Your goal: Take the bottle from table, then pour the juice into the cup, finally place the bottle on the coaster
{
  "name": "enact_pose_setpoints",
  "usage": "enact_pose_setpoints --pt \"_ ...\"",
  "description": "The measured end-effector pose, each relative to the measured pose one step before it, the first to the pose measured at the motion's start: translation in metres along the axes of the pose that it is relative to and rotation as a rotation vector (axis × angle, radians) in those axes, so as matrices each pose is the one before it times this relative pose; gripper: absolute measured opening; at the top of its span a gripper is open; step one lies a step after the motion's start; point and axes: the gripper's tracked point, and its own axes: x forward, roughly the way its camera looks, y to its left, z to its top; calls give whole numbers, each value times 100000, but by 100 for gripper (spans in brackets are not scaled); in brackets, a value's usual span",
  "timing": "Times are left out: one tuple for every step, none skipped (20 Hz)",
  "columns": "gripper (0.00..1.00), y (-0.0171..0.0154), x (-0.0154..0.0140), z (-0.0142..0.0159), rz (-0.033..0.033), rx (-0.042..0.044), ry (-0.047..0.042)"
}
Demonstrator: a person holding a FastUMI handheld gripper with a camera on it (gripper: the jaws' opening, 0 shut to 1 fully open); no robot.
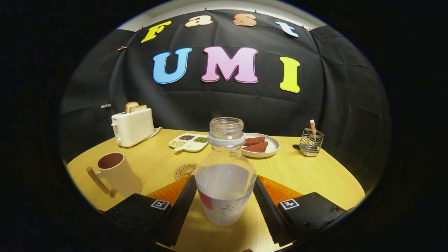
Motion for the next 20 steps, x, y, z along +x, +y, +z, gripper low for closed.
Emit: enact_pose_setpoints --pt "97 163 118 -37 233 859 174" --pt "97 97 70 179 -314 659 -151" --pt "96 55 119 122 -273 266 -414" --pt "94 50 120 53 -291 -122 -333" --pt "91 -146 68 -22 -396 -348 -222" --pt "83 124 -4 52 243 -357 -64" --pt "80 95 47 -5 729 -604 246" --pt "79 232 -52 -29 1047 -1334 632" --pt "78 99 26 -35 790 -1857 627" --pt "76 158 -8 184 930 -2448 814" --pt "75 198 -137 474 690 -2784 -315" --pt "74 361 -309 665 999 -3764 -465" --pt "74 297 -51 896 854 -3882 -1405" --pt "74 261 -222 1202 661 -3699 -2161" --pt "74 280 -146 1094 801 -3671 -1648" --pt "74 504 99 931 1050 -3704 -1267" --pt "74 278 23 869 498 -4221 -978" --pt "74 368 58 857 523 -4493 -1174" --pt "74 371 54 751 449 -4801 -1189" --pt "74 233 138 955 655 -5274 -1087"
